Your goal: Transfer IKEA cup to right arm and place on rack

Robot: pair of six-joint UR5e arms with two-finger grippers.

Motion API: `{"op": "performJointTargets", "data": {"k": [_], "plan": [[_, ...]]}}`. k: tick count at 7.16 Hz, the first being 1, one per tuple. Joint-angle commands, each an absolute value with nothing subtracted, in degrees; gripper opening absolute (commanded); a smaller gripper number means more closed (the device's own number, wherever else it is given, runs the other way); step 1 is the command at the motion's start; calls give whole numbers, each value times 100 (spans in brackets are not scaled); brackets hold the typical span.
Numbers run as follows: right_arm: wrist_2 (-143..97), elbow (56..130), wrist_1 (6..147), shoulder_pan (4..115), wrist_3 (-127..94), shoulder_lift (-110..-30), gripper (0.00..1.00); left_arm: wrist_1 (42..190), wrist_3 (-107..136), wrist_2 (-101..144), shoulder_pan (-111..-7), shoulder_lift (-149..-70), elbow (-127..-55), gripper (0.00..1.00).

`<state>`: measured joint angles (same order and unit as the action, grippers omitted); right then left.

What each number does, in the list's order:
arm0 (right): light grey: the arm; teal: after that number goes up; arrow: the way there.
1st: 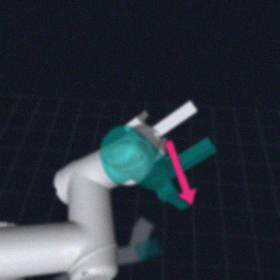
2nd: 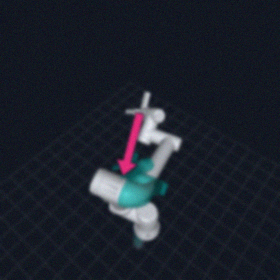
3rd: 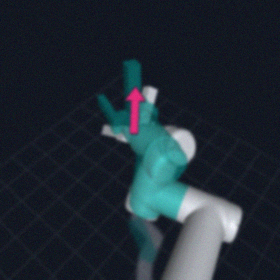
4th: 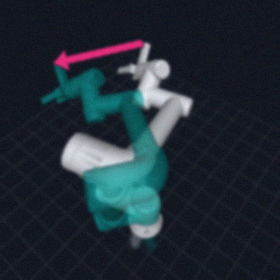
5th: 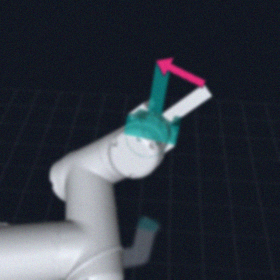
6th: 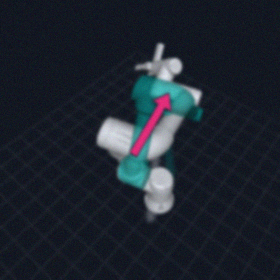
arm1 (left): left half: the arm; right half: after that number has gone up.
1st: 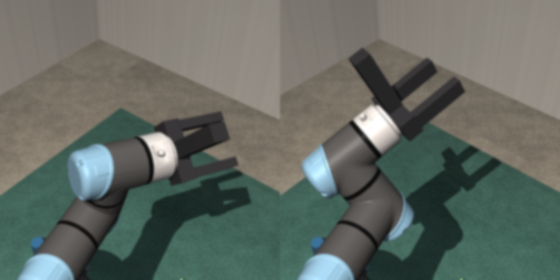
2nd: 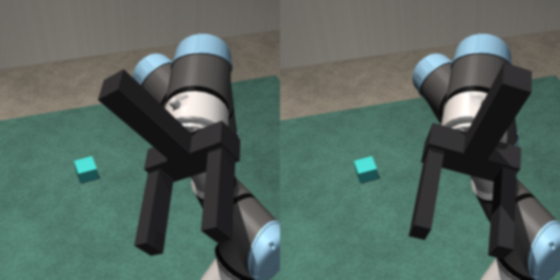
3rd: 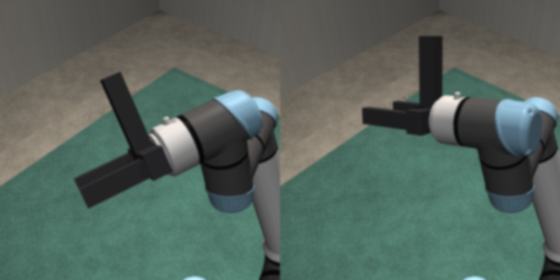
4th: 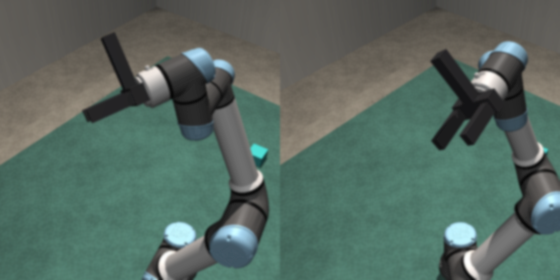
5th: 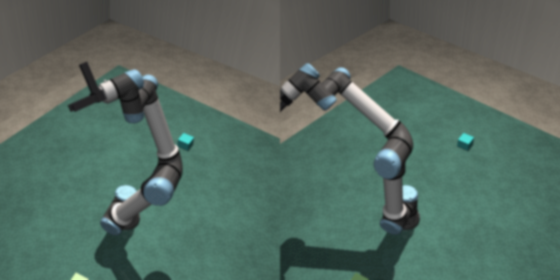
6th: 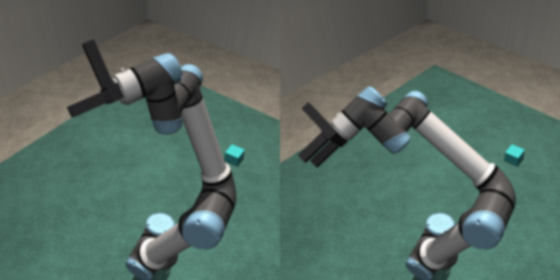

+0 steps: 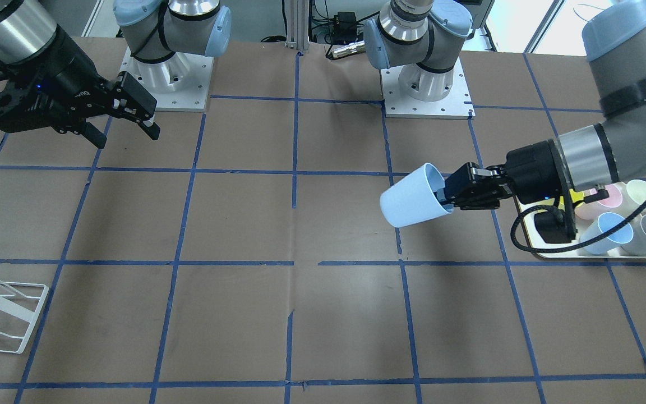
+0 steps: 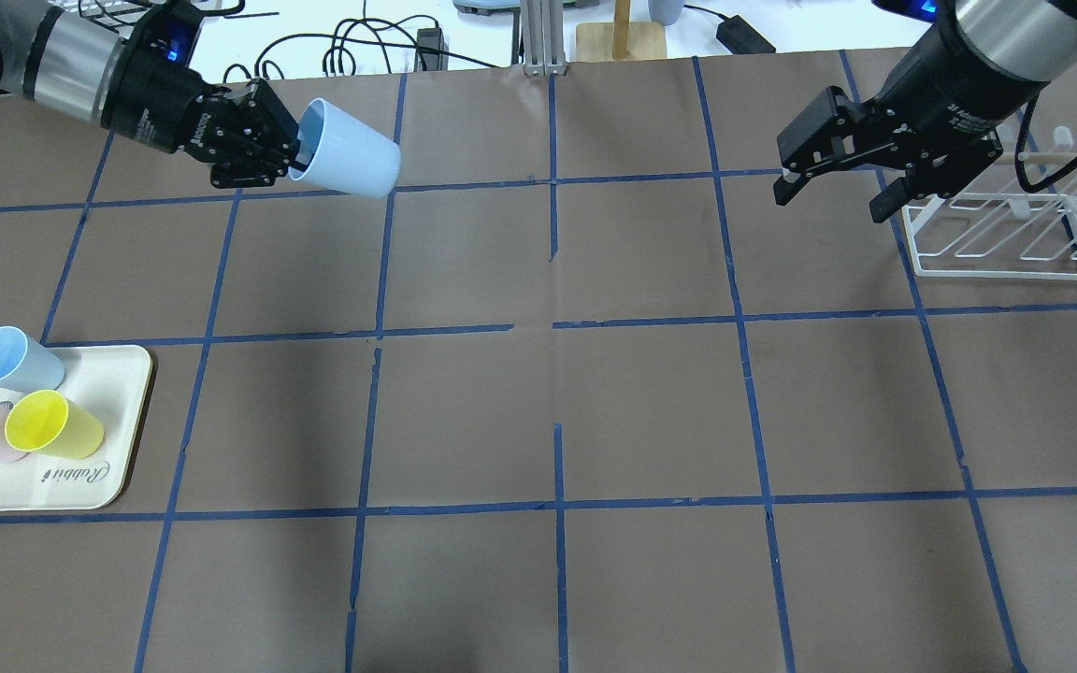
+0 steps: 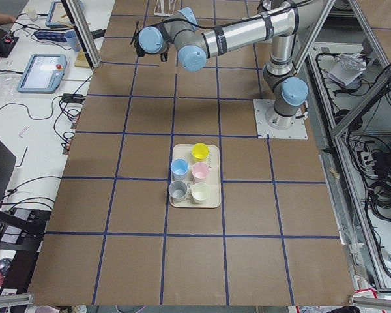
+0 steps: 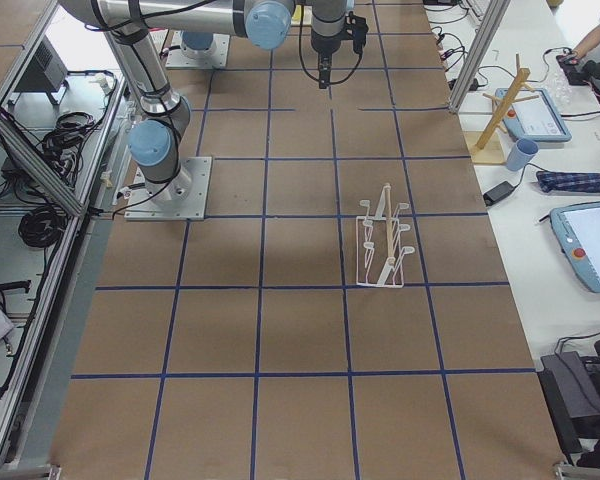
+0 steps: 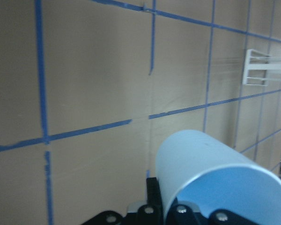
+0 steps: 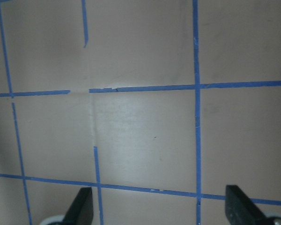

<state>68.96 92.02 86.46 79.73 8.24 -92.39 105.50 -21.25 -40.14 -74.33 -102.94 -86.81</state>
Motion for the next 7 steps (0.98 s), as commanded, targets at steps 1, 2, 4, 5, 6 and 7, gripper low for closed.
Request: {"op": "performJointTargets", "data": {"k": [1,2,4,5,6,7], "plan": [[5238,9202,8237,7673,1011,-9246,100,11073,-2004,-2277,-7821,-10117,-9295,0],[4368,9202,8087,7673,1002,-9255,100,11066,-2056,-1563,-7988,-10064,-9708,0],[3152,9254,7946,7673,1011,-9325,100,11048,-2057,-52,-8715,-10046,-10150,0],[2651,9281,7797,7682,1002,-9404,100,11048,-2048,408,-8919,-10028,-10169,0],[2428,9412,7744,7682,1019,-9456,100,11074,-2048,474,-8956,-10020,-10195,0],[1878,9657,7743,7673,1141,-9466,100,11057,-2048,588,-8973,-10020,-10291,0]]}}
